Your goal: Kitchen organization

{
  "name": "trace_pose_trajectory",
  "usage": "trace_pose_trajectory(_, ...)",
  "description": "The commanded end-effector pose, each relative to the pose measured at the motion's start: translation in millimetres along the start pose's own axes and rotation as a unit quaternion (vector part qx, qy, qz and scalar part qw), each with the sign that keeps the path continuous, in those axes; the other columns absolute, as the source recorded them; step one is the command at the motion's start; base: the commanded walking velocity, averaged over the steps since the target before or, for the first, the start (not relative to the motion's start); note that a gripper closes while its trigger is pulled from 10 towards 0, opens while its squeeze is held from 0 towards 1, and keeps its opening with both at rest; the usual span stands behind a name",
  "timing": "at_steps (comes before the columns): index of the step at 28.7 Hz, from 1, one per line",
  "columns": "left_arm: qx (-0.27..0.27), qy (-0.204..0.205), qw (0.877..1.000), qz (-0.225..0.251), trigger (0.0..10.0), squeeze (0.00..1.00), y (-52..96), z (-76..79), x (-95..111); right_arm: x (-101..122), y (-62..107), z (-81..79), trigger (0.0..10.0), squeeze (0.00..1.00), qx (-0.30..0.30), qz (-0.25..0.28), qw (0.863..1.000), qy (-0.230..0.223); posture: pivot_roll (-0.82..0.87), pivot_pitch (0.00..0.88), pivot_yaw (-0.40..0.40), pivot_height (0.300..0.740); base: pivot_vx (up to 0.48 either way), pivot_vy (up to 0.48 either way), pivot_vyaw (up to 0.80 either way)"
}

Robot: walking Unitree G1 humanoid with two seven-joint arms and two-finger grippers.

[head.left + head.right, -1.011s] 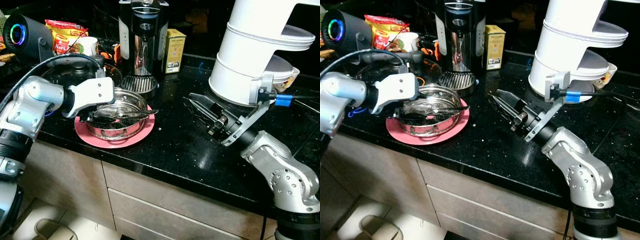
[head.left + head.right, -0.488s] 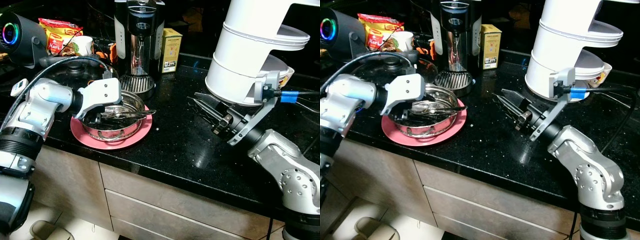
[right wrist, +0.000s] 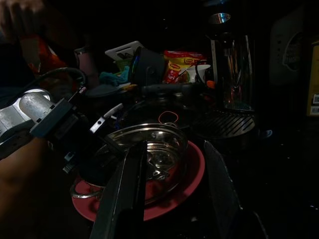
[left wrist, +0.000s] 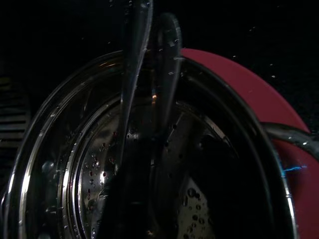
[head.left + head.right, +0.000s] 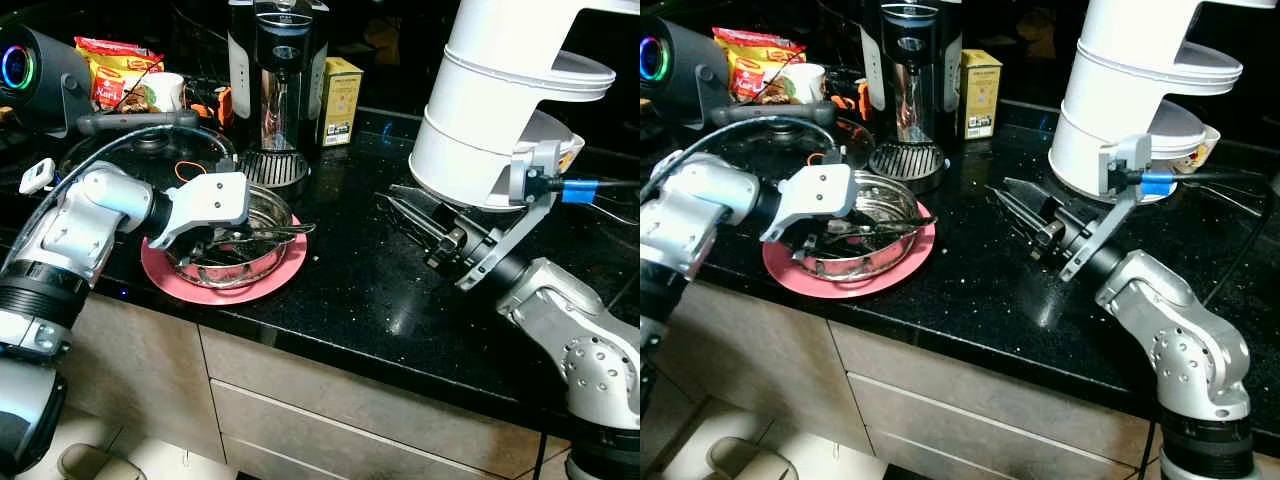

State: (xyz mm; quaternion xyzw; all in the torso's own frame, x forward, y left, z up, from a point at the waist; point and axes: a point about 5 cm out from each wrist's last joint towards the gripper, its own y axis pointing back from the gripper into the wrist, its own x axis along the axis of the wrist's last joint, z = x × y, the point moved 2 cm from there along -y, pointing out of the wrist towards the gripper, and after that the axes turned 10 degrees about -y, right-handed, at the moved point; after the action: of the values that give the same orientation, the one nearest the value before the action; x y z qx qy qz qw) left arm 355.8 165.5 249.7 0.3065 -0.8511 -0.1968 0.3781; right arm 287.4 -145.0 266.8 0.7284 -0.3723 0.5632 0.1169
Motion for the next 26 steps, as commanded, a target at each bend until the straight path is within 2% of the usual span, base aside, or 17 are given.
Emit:
trace_pose_trajectory(1,-0.024,0.012,0.999,-0.017,0.0,0.0,-4.1,9.9,-8,4,1.0,-0.7,10.0,0.0,-0.002,0.001,1.0,0.008,-0.14,0.0,-0.074,0.74,0.0,0.0,0.0)
trace_pose_trajectory(10,-0.015,0.02,0.999,-0.024,0.0,0.0,-3.7,13.4,-11,6,0.7,0.4,10.0,0.0,-0.005,0.002,1.0,0.008,-0.13,0.0,-0.078,0.74,0.0,0.0,0.0)
trace_pose_trajectory(13,0.022,0.014,0.999,-0.02,0.0,0.0,1.8,4.6,-8,6,-1.0,0.7,10.0,0.0,-0.005,0.005,1.0,0.006,-0.12,0.0,-0.079,0.74,0.0,0.0,0.0)
trace_pose_trajectory(17,0.099,-0.002,0.995,0.015,0.0,0.0,14.0,-16.2,9,6,-3.0,0.6,10.0,0.0,-0.005,0.02,1.0,-0.003,-0.12,0.0,-0.078,0.74,0.0,0.0,0.0)
trace_pose_trajectory(20,0.11,-0.005,0.994,0.02,0.0,0.0,15.9,-19.0,11,6,-3.6,0.4,10.0,0.0,-0.004,0.023,1.0,-0.006,-0.11,0.0,-0.078,0.74,0.0,0.0,0.0)
trace_pose_trajectory(22,0.157,-0.014,0.987,0.044,0.0,0.0,26.2,-30.7,24,9,-5.5,-0.3,10.0,0.0,-0.001,0.043,0.999,-0.018,-0.11,0.0,-0.073,0.74,0.0,0.0,0.0)
trace_pose_trajectory(23,0.157,-0.014,0.987,0.044,0.0,0.0,26.2,-30.7,24,9,-5.5,-0.3,10.0,0.0,-0.001,0.043,0.999,-0.018,-0.11,0.0,-0.073,0.74,0.0,0.0,0.0)
trace_pose_trajectory(24,0.198,-0.02,0.977,0.073,0.0,0.0,39.5,-39.6,38,10,-6.4,-1.8,10.0,0.0,0.004,0.058,0.998,-0.029,-0.1,0.0,-0.068,0.74,0.0,0.0,0.0)
trace_pose_trajectory(26,0.209,-0.022,0.974,0.082,0.0,0.0,43.8,-41.5,43,10,-6.3,-2.5,10.0,0.0,0.007,0.061,0.998,-0.031,-0.1,0.0,-0.068,0.74,0.0,0.0,0.0)
